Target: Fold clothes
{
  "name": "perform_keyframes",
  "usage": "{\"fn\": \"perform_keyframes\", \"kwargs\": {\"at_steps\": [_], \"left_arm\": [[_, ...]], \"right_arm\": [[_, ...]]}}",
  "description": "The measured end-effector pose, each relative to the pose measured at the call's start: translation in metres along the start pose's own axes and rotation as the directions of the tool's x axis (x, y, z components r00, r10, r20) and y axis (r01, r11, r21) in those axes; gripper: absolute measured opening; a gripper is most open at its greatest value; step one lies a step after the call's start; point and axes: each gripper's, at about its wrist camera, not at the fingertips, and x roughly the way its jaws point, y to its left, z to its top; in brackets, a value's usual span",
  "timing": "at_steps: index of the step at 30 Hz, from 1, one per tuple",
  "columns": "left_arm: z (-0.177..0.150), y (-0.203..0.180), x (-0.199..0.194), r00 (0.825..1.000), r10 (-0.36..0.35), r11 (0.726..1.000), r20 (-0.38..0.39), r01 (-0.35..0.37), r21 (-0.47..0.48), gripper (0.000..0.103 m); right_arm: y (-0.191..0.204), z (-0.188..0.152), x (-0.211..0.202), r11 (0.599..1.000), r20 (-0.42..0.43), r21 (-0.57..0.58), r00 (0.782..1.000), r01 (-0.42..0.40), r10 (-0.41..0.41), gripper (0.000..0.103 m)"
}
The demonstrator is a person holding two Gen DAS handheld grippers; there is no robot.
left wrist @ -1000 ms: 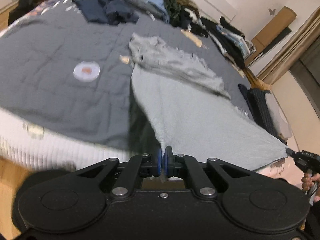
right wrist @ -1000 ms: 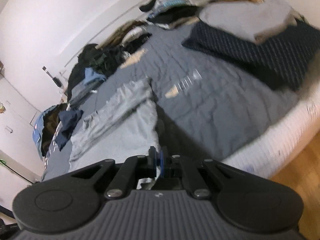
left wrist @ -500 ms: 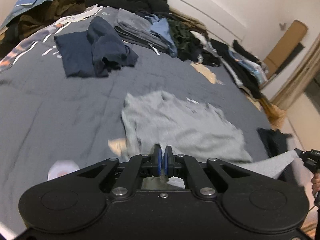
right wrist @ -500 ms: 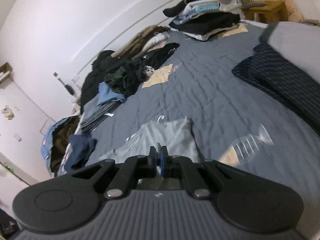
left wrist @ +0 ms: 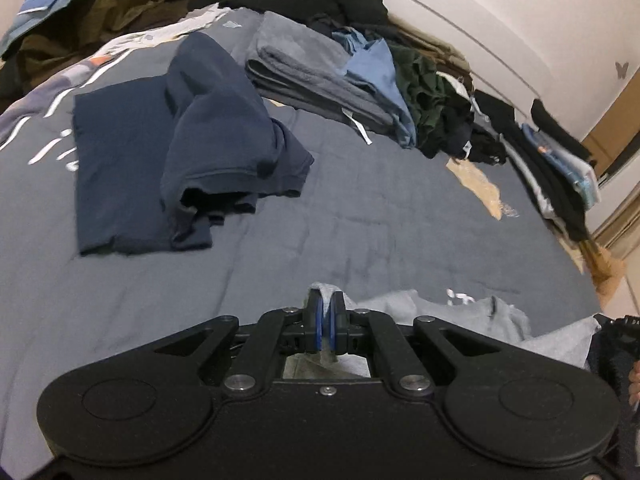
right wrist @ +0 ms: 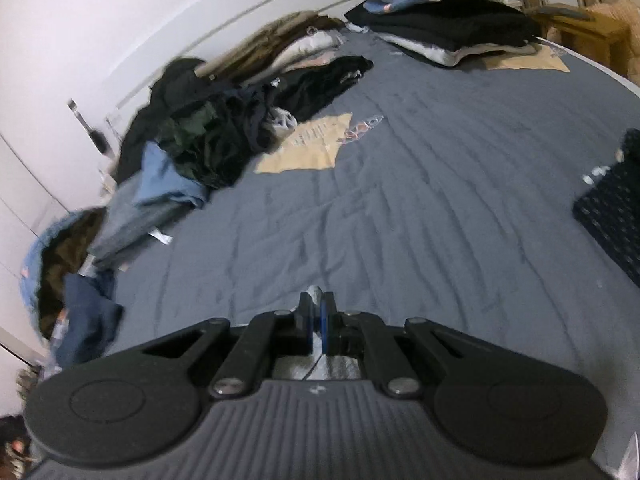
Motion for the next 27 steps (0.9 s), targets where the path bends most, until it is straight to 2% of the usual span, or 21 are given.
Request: {"fn": "perform_keyframes", "kwargs": {"at_steps": [3,7,9,10,11,12,13,16,18,19,21,23,27], "left_arm": [[0.005,0.005,0.025,1.000,0.005,1.000,-0.015,-0.005,0.013,0.004],[0.017,0.015,0.051,0.999,0.037,0.999,-0.025,-0.037,-0.018,0.004],[0.021,0.017,0.062,0.998,0.052,0.999,-0.020,-0.052,-0.011,0.007],[0.023,0.019,0.065,0.996,0.091,0.996,-0.024,-0.092,-0.021,0.020],[0.026,0.021,0.068,0.991,0.131,0.991,-0.029,-0.132,-0.031,0.031],[0.025,0.025,0.063,0.989,0.150,0.988,-0.019,-0.150,-0.042,0.046],[0.025,0.029,0.058,0.986,0.167,0.984,-0.009,-0.167,-0.053,0.050],[0.012,0.034,0.026,0.984,0.167,0.986,0.067,-0.166,-0.025,0.050],[-0.010,0.033,0.000,0.987,0.119,0.993,0.106,-0.116,-0.033,0.053],[-0.021,0.033,-0.013,0.988,0.094,0.995,0.126,-0.090,-0.037,0.058],[-0.051,0.028,-0.032,0.987,0.060,0.995,0.150,-0.047,-0.085,0.062],[-0.082,0.022,-0.051,0.984,0.026,0.991,0.174,-0.003,-0.132,0.062],[-0.133,-0.006,-0.068,0.979,0.033,0.993,0.200,-0.010,-0.116,0.063]], "right_arm": [[-0.003,0.004,0.028,1.000,-0.019,-0.005,1.000,0.015,-0.016,0.003],[-0.010,0.012,0.063,1.000,-0.026,0.012,0.999,0.027,-0.027,0.003],[-0.012,0.018,0.077,0.999,-0.011,0.019,0.999,0.040,-0.040,0.005],[-0.012,0.022,0.084,0.997,-0.007,0.006,0.997,0.076,-0.076,0.009],[-0.011,0.025,0.090,0.993,-0.006,-0.010,0.993,0.121,-0.121,0.017],[-0.011,0.026,0.093,0.988,-0.003,-0.024,0.988,0.154,-0.154,0.025],[-0.011,0.027,0.094,0.982,0.000,-0.036,0.983,0.183,-0.184,0.042],[-0.011,0.022,0.073,0.977,0.032,-0.102,0.982,0.189,-0.187,0.044],[-0.008,0.009,0.047,0.981,0.057,-0.116,0.987,0.156,-0.150,0.044],[-0.006,0.000,0.030,0.984,0.071,-0.114,0.989,0.137,-0.130,0.044],[-0.001,-0.020,-0.003,0.989,0.098,-0.109,0.991,0.100,-0.089,0.044],[0.008,-0.045,-0.037,0.991,0.133,-0.109,0.989,0.074,-0.059,0.045],[0.025,-0.111,-0.097,0.996,0.204,-0.078,0.978,0.047,-0.030,0.046]]}}
